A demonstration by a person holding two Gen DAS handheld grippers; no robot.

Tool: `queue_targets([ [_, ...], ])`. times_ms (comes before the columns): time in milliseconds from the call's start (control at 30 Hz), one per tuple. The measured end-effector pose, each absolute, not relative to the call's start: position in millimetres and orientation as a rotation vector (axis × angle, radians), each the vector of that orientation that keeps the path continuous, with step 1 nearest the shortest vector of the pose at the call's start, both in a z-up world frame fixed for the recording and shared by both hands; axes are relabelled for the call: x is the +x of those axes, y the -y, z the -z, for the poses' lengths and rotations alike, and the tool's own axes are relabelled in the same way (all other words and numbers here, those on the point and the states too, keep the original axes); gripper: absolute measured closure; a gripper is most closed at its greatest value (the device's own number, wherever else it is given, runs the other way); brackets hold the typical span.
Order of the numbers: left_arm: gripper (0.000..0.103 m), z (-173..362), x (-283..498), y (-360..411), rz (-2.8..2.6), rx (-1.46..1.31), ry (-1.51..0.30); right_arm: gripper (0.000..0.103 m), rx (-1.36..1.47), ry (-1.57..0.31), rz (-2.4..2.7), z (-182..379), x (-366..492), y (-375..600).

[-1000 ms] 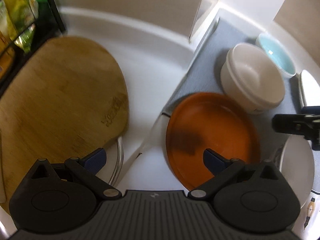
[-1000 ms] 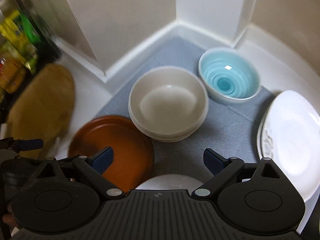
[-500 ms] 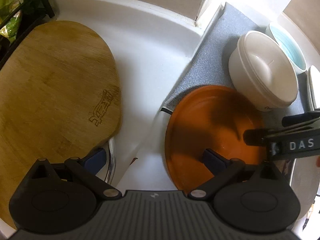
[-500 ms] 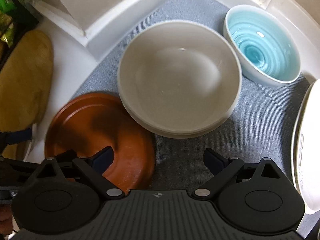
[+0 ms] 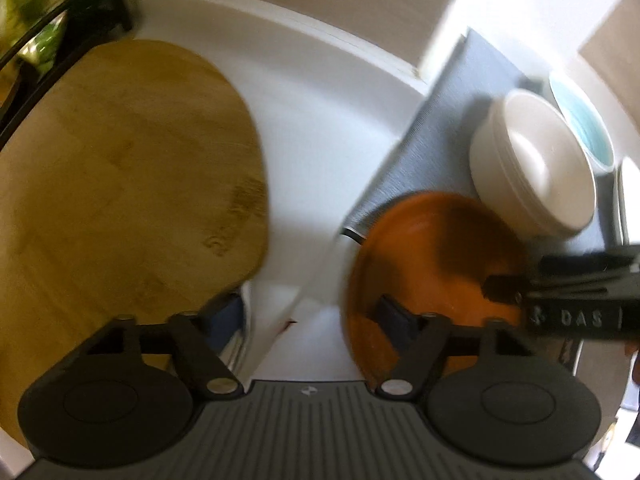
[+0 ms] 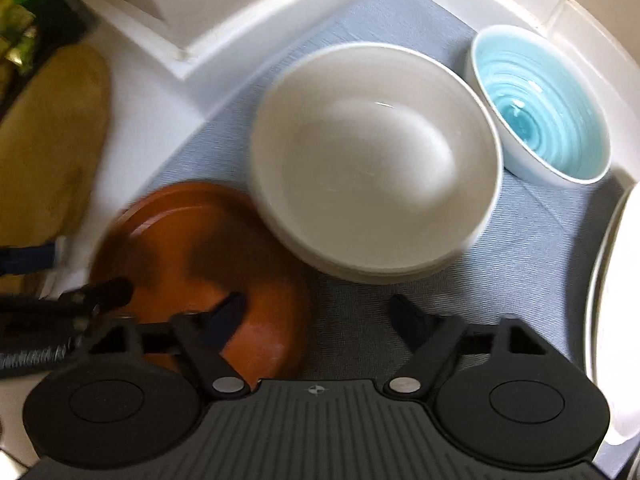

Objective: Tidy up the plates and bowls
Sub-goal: 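Close the left gripper on the terracotta plate's rim while the right gripper grasps it too, then carry the terracotta plate with both grippers and lower it onto the white plates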

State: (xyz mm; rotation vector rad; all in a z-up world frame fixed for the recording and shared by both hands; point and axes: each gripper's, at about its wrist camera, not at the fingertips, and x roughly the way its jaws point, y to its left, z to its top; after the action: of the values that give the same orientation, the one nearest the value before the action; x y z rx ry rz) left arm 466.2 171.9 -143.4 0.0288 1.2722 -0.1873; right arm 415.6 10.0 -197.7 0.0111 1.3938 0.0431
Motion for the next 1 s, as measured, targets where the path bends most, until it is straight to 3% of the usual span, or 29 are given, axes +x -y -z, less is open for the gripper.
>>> queue_targets([
  [67, 0.037, 141, 467, -175, 0.185, 0.038, -1.271, 0.069, 0.066, -1.382, -0.097, 192, 411, -12],
  [100, 0.039, 140, 467, -175, 0.187, 0.044, -1.268, 0.073, 0.082, -1.383, -0.115, 191, 410, -13],
  [167, 0.051, 139, 466, -179, 0.181, 0.053, -1.261, 0.093, 0.046, -1.366, -0.109, 190, 407, -17],
  [400, 0.076, 130, 463, -197, 0.185, 0.014, -1.243, 0.097, 0.112, -1.289, -0.177, 167, 390, -18],
  [467, 0.095, 123, 462, -201, 0.215, -0.02, -1.235, 0.097, 0.135, -1.269, -0.202, 159, 383, -20],
  [1000, 0.097, 59, 437, -150, 0.431, 0.044, -1.043, 0.098, 0.25, -1.072, -0.055, 109, 333, 29],
])
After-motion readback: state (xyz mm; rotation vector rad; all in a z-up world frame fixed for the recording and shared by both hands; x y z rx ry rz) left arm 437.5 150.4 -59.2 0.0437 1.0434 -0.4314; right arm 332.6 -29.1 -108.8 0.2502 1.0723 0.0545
